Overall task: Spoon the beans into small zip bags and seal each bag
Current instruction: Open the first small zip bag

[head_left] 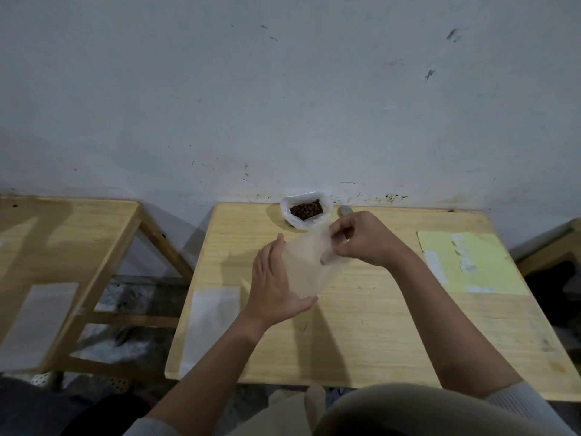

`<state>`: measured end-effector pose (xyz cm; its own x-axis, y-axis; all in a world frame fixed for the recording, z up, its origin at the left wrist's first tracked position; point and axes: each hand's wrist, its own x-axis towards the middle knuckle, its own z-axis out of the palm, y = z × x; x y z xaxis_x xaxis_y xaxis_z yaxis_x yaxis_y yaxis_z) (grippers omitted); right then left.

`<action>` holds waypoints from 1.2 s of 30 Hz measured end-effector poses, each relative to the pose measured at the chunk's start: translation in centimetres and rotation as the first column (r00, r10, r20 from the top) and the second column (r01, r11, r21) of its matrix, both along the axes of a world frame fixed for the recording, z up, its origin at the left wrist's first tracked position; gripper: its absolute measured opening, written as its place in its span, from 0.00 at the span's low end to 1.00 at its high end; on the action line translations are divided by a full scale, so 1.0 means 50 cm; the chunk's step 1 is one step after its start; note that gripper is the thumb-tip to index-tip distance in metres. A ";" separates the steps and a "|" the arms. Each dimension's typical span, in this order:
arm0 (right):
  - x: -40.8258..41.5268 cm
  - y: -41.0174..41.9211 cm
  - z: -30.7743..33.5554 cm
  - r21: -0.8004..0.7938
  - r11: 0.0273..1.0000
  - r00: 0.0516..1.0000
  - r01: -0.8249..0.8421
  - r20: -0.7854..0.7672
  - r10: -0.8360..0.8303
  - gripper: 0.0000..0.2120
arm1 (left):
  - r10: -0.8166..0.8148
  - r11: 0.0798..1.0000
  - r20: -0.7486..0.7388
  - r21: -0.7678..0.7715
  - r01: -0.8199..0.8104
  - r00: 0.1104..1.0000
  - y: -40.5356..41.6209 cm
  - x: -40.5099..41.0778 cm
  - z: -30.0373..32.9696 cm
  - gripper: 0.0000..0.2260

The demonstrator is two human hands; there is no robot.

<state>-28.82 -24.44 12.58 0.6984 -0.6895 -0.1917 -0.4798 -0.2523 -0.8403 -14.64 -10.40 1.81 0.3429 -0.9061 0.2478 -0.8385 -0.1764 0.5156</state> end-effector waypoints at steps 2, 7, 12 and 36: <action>0.001 -0.005 -0.006 -0.005 0.999 0.997 -0.038 -0.060 0.037 0.08 | -0.008 1.000 -0.004 0.006 0.008 1.000 0.001 0.003 -0.007 0.57; 0.008 -0.017 -0.024 0.030 0.998 0.992 -0.055 -0.114 0.058 0.10 | -0.024 0.999 0.018 0.029 0.023 1.000 -0.003 0.023 -0.017 0.54; 0.007 -0.022 -0.024 0.050 0.996 0.985 -0.068 -0.154 0.075 0.17 | -0.016 0.990 0.003 0.138 0.016 1.000 -0.007 0.029 -0.023 0.57; -0.020 -0.193 -0.341 -0.080 0.906 0.872 0.416 -0.247 -0.423 0.11 | 0.309 0.950 -0.049 0.048 -0.307 0.950 -0.138 -0.058 -0.043 0.51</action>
<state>-29.81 -34.07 -4.48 0.2725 -0.9133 -0.3026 -0.7400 0.0021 -0.6726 -17.55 -17.29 -0.36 0.6191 -0.7627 0.1870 -0.7105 -0.4426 0.5470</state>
